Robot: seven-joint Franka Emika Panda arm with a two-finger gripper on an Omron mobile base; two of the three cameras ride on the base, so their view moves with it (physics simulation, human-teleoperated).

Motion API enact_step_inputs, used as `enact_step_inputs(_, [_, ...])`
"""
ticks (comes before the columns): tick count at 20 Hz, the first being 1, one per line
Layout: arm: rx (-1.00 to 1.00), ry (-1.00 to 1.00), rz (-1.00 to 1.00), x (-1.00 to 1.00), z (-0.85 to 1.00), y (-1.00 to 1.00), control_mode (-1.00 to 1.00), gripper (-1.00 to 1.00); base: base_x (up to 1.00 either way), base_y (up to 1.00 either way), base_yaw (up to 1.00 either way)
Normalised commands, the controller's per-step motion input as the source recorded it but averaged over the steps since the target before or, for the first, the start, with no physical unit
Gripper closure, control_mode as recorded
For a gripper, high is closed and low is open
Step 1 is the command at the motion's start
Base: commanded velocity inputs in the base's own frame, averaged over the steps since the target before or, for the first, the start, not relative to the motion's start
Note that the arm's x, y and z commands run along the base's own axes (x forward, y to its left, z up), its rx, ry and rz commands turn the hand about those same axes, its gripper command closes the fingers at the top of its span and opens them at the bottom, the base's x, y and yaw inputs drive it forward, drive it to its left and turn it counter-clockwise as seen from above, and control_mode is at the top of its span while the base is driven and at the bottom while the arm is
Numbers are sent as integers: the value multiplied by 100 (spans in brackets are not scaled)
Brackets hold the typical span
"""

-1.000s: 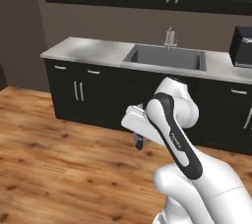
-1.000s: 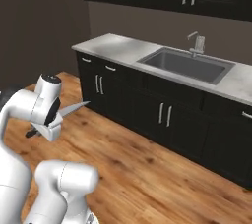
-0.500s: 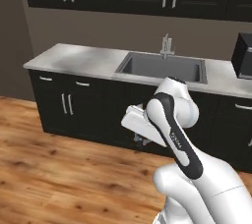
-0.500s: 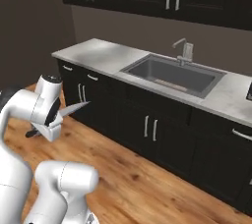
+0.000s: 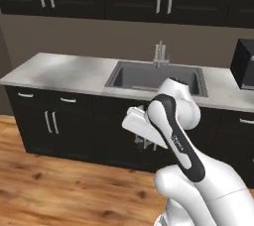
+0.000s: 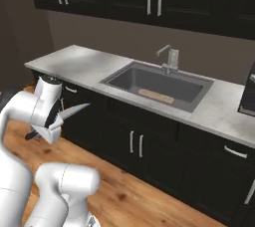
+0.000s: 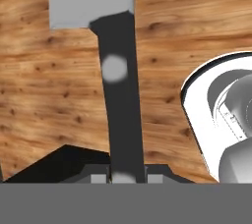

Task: Move the cutting board and knife to the sink. Then move spray from the cabinet to the counter.

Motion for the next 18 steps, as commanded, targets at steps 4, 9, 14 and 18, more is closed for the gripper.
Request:
enact_step_inputs(4, [0,0,0,0,0,0,100,100,79,12,-19])
enact_step_inputs(9, [0,0,0,0,0,0,100,100,81,17,-19])
enact_step_inputs(14, [0,0,0,0,0,0,100,100,74,30,-28])
enact_step_inputs(18, [0,0,0,0,0,0,100,100,73,31,-30])
